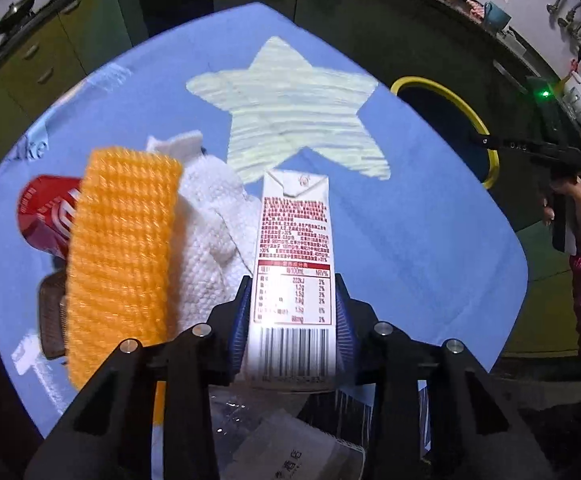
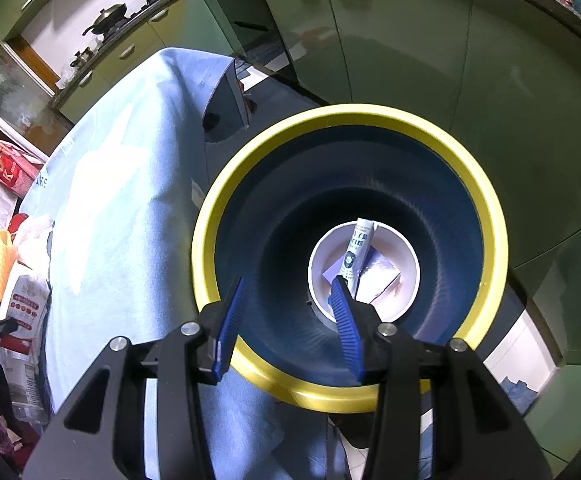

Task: Collect trash
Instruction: 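Carry the milk carton over the bin and open the left gripper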

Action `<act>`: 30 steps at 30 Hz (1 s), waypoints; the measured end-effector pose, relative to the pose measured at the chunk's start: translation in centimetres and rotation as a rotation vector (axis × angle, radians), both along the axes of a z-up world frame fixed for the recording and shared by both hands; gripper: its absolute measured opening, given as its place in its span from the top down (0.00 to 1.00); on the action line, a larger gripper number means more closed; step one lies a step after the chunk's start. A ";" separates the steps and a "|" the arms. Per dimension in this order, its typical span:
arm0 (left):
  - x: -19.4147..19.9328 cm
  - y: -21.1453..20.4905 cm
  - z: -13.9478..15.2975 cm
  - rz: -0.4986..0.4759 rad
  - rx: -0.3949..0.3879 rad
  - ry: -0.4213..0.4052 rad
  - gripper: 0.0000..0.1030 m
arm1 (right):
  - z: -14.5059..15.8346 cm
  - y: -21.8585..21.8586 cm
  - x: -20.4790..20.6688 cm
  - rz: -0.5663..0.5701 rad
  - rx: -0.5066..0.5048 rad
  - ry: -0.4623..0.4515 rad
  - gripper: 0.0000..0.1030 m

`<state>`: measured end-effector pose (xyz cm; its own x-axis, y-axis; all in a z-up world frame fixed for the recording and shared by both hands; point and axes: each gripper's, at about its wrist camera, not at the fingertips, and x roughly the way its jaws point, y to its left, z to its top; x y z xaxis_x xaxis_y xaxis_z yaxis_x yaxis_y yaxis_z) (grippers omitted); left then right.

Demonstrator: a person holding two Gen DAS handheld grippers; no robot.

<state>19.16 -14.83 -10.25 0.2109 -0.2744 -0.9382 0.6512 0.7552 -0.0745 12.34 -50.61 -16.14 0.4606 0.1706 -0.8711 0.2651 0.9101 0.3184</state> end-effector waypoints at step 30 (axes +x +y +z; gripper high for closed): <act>-2.0 -22.7 5.7 -0.462 -0.089 -0.040 0.64 | 4.3 -4.0 -6.6 -0.105 -0.049 -0.110 0.59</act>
<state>17.20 -37.50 -4.51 0.0832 -0.4273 -0.9002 0.9211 0.3779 -0.0942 5.78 -54.63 -11.80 0.5669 0.0751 -0.8203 0.3254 0.8944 0.3068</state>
